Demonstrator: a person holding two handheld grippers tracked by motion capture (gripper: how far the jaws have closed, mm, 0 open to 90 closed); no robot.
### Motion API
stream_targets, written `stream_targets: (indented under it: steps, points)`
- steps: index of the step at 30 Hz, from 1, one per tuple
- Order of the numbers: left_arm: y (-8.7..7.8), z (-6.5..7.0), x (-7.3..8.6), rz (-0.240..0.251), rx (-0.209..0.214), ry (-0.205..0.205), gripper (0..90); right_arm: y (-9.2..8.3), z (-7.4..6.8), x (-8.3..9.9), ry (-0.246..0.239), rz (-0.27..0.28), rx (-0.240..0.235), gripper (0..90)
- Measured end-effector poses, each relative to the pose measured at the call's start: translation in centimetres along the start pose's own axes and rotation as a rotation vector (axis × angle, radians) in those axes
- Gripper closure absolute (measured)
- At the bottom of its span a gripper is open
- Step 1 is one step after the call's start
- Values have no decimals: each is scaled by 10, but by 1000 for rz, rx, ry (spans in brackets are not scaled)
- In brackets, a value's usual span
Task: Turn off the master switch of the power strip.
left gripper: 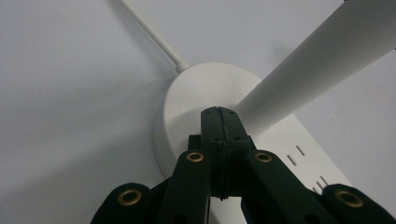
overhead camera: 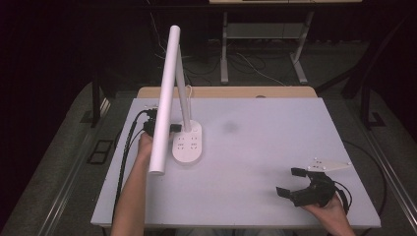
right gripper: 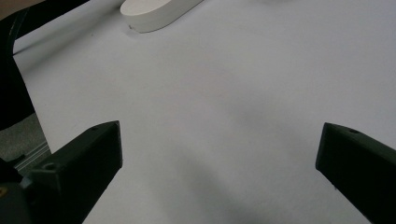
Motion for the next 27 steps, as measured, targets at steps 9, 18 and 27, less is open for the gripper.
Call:
stream_targets:
  steps: [9,18,27]
  points:
    - [1,-1,-1,-3,-29,-3,900,0,-1,0,-2,0,-2,1]
    - [0,-1,-1,-1,-36,8,900,0,0,0,0,1,2,1]
    - [-2,0,-3,2,-29,23,900,1,0,0,3,1,0,0]
Point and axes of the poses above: each handheld gripper's, and its own axes: y roughly forward along the jaws, x roughly out of its underside, z roughly to its right, the point moved 10 cm from there along y, roughly forward along the jaws, and after that the axes turned 10 degrees about z, right-handed, at the moved point
